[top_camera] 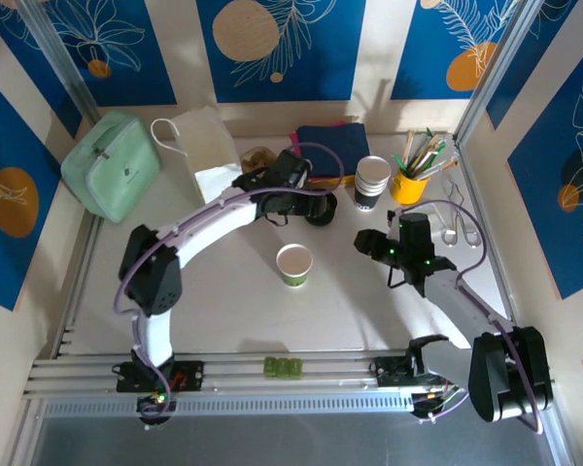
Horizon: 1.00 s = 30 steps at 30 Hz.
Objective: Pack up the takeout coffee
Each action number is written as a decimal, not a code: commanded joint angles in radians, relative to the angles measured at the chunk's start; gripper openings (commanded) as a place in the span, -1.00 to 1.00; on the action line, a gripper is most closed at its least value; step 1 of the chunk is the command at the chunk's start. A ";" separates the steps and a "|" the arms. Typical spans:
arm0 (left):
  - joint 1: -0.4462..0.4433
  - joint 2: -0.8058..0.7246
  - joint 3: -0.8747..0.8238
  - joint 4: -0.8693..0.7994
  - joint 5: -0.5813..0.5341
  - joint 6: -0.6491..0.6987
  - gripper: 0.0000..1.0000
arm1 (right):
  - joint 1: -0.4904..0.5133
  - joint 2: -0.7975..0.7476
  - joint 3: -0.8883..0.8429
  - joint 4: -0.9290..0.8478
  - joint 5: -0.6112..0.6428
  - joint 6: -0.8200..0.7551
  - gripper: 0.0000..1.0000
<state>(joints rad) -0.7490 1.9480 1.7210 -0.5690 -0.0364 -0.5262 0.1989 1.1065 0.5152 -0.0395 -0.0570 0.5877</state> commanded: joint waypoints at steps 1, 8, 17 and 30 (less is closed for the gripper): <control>0.005 0.071 0.102 -0.086 -0.042 -0.012 0.41 | 0.064 0.037 0.009 0.093 0.026 -0.052 0.08; 0.036 0.190 0.195 -0.100 -0.063 -0.030 0.14 | 0.116 0.111 0.056 0.066 0.090 -0.064 0.06; 0.047 0.274 0.271 -0.122 -0.073 -0.023 -0.10 | 0.104 0.099 0.050 0.062 0.108 -0.050 0.06; 0.048 0.356 0.362 -0.151 -0.080 -0.011 -0.36 | 0.088 0.108 0.058 0.063 0.068 -0.042 0.06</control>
<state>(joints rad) -0.7067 2.2757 2.0426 -0.6788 -0.0994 -0.5484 0.2882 1.2156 0.5423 0.0151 0.0257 0.5434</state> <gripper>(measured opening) 0.324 0.532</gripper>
